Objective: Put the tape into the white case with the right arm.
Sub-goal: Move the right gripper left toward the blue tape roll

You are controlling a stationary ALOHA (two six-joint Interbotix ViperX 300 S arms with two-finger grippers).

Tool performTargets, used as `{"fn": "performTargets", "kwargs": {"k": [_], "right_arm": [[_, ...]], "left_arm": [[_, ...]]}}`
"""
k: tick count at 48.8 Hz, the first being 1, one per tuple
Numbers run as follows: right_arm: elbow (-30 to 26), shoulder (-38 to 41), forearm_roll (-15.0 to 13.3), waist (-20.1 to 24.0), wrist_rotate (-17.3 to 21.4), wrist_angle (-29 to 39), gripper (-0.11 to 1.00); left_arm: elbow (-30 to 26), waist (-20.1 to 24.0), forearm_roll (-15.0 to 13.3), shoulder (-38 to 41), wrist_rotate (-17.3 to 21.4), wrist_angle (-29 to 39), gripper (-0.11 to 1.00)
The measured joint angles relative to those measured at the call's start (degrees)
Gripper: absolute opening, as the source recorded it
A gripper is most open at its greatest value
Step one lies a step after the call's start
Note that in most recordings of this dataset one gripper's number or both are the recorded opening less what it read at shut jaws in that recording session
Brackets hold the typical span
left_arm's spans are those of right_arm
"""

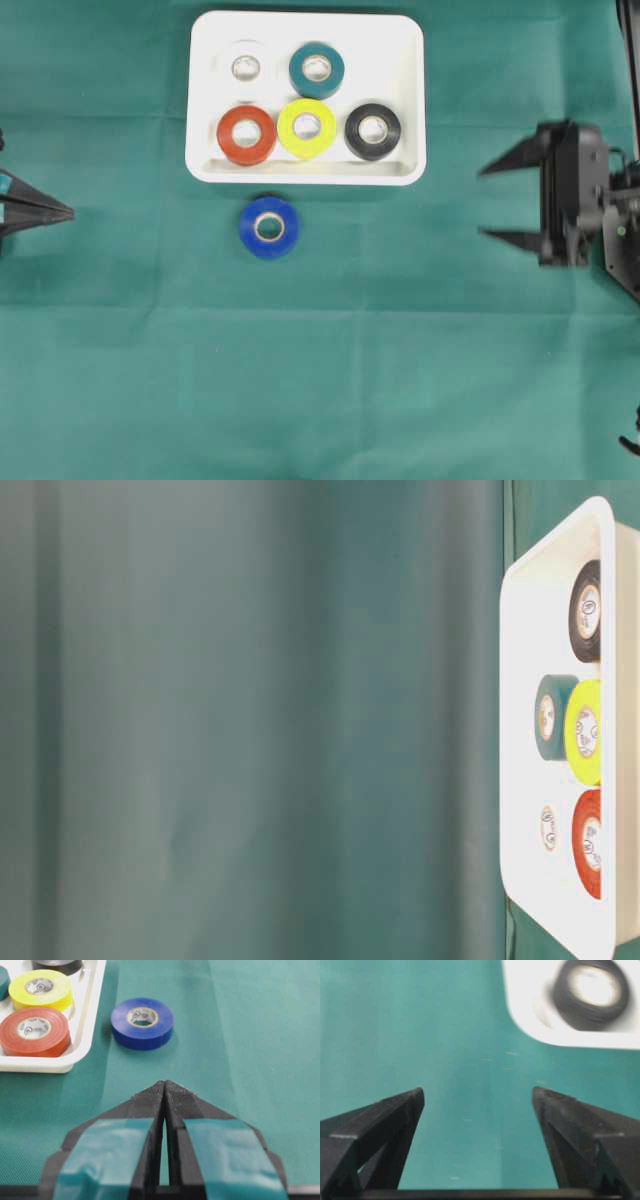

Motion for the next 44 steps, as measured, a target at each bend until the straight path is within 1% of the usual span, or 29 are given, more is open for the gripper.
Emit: {"fn": "performTargets", "kwargs": {"k": [4,9,16,28,35,44], "right_arm": [[0.0,0.44,0.0,2.64,0.0,0.0,0.58],[0.0,0.97,0.0,4.13,0.0,0.0,0.55],[0.09,1.93,0.09,4.13,-0.09,0.0,0.49],[-0.18,3.78,0.0,4.22,-0.35,-0.18,0.49],[-2.2,6.5,0.0,4.22,-0.53,-0.35,0.49],[-7.65,13.36,-0.18,4.22,-0.62,-1.32,0.49]], "left_arm": [[-0.09,0.0,0.0,0.0,0.09,-0.09,0.0],[0.0,0.09,0.0,0.0,0.0,-0.09,0.0],[0.0,0.0,0.0,0.0,0.0,-0.09,0.0],[0.0,0.0,0.0,0.09,0.09,-0.09,0.0],[-0.09,0.0,-0.09,0.0,0.0,0.0,0.0],[0.0,0.09,0.0,0.0,0.0,0.0,0.0]]}}
